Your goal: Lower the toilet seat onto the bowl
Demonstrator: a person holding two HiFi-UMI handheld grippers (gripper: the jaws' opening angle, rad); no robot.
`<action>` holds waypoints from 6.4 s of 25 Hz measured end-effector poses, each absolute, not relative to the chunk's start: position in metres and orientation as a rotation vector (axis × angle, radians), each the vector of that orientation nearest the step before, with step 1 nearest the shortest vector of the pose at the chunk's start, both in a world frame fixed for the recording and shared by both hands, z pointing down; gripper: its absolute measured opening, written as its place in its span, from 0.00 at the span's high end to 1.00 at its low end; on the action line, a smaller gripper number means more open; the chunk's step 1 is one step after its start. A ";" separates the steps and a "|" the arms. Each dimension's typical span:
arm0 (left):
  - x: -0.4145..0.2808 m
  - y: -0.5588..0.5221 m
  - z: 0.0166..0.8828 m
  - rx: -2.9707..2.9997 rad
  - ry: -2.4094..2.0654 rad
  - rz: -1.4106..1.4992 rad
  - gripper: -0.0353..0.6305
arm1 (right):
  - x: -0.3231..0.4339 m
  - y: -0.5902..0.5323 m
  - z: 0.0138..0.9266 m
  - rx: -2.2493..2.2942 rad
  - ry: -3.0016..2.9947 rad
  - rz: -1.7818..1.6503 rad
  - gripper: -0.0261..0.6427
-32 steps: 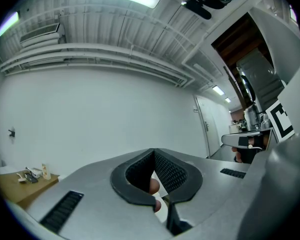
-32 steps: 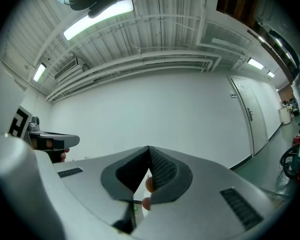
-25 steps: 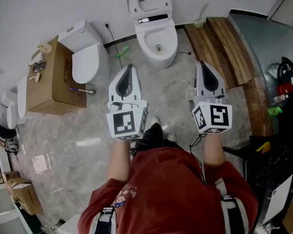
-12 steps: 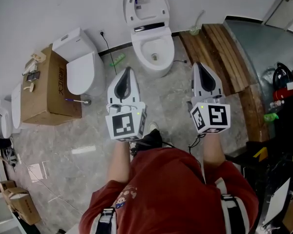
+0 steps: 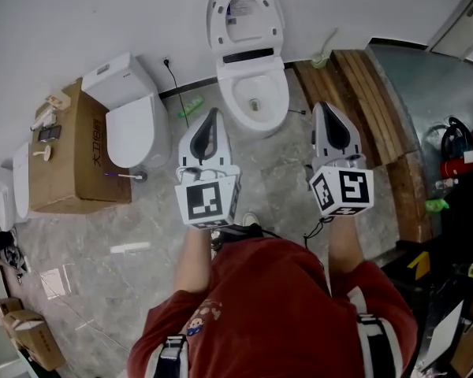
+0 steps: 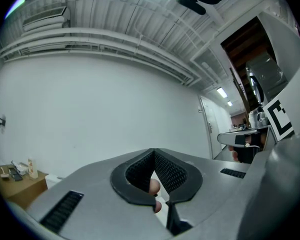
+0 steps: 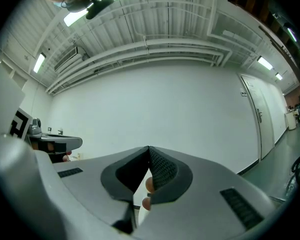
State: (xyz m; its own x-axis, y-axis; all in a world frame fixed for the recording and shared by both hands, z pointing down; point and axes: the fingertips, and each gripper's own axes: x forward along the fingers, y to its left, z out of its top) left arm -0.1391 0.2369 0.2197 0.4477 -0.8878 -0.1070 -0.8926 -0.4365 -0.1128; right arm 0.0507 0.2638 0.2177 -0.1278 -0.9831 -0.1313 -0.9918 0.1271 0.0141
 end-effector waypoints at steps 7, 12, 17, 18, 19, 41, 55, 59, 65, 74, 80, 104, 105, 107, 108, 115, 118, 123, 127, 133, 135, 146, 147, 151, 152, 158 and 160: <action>-0.156 0.188 0.221 -2.558 1.561 0.048 0.93 | 0.035 0.219 0.217 -2.045 2.280 0.146 0.94; -0.161 0.167 0.224 -2.571 1.566 0.054 0.93 | 0.032 0.201 0.220 -2.054 2.286 0.147 0.94; -0.154 0.151 0.227 -2.580 1.584 0.077 0.93 | 0.039 0.182 0.226 -2.050 2.278 0.133 0.94; -0.152 0.146 0.228 -2.578 1.586 0.072 0.93 | 0.040 0.176 0.227 -2.048 2.280 0.132 0.94; -0.150 0.140 0.230 -2.573 1.581 0.051 0.93 | 0.041 0.169 0.229 -2.045 2.282 0.129 0.94; -0.054 -0.020 0.220 -2.471 1.704 -0.029 0.93 | 0.139 -0.015 0.227 -1.906 2.388 0.067 0.94; -0.019 -0.069 0.226 -2.410 1.825 -0.064 0.93 | 0.178 -0.080 0.242 -1.807 2.439 0.022 0.94; -0.021 -0.081 0.235 -2.413 1.817 -0.071 0.93 | 0.171 -0.094 0.245 -1.788 2.464 0.036 0.94; -0.029 -0.113 0.242 -2.426 1.827 -0.055 0.93 | 0.160 -0.123 0.250 -1.803 2.474 0.048 0.94; -0.052 -0.187 0.246 -2.456 1.809 -0.028 0.93 | 0.135 -0.193 0.255 -1.847 2.496 0.047 0.94; -0.057 -0.232 0.260 -2.509 1.802 -0.035 0.93 | 0.121 -0.236 0.269 -1.888 2.530 0.048 0.94; -0.076 -0.356 0.307 -2.666 1.764 -0.029 0.93 | 0.064 -0.385 0.346 -1.953 2.822 0.175 0.93; -0.076 -0.359 0.309 -2.673 1.761 -0.033 0.93 | 0.062 -0.390 0.350 -1.949 2.843 0.187 0.92; -0.075 -0.366 0.314 -2.685 1.758 -0.037 0.93 | 0.059 -0.402 0.358 -1.941 2.885 0.185 0.88; -0.076 -0.369 0.315 -2.690 1.758 -0.037 0.93 | 0.057 -0.408 0.362 -1.936 2.908 0.193 0.86; -0.077 -0.383 0.330 -2.716 1.750 -0.042 0.93 | 0.050 -0.446 0.393 -1.950 3.086 0.398 0.75; -0.080 -0.388 0.335 -2.727 1.754 -0.047 0.93 | 0.047 -0.464 0.403 -1.961 3.146 0.496 0.70; -0.083 -0.396 0.343 -2.740 1.755 -0.050 0.93 | 0.046 -0.494 0.417 -2.018 3.212 0.719 0.62; -0.088 -0.402 0.349 -2.747 1.754 -0.073 0.93 | 0.047 -0.523 0.430 -2.052 3.268 0.894 0.58; -0.092 -0.408 0.359 -2.763 1.760 -0.088 0.93 | 0.050 -0.554 0.440 -2.084 3.337 1.197 0.56; -0.094 -0.409 0.361 -2.765 1.765 -0.089 0.93 | 0.048 -0.562 0.443 -2.077 3.359 1.298 0.56; -0.093 -0.404 0.367 -2.779 1.774 -0.092 0.93 | 0.052 -0.589 0.455 -2.044 3.464 1.606 0.56; -0.093 -0.404 0.366 -2.778 1.774 -0.093 0.93 | 0.053 -0.590 0.455 -2.048 3.463 1.625 0.56; -0.092 -0.402 0.366 -2.777 1.780 -0.095 0.93 | 0.053 -0.590 0.455 -2.047 3.460 1.660 0.56; -0.091 -0.401 0.365 -2.776 1.780 -0.094 0.93 | 0.053 -0.589 0.455 -2.045 3.459 1.664 0.56; -0.088 -0.393 0.360 -2.762 1.778 -0.092 0.93 | 0.054 -0.585 0.455 -2.057 3.486 1.644 0.56; -0.087 -0.391 0.358 -2.759 1.781 -0.085 0.93 | 0.054 -0.582 0.453 -2.064 3.486 1.646 0.56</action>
State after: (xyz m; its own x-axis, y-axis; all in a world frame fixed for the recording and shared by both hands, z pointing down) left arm -0.0874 -0.3907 0.3581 0.4139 -0.9024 0.1202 -0.9097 -0.4050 0.0917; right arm 0.0545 -0.5819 0.4531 -0.0360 -0.8565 0.5148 -0.1468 0.5141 0.8451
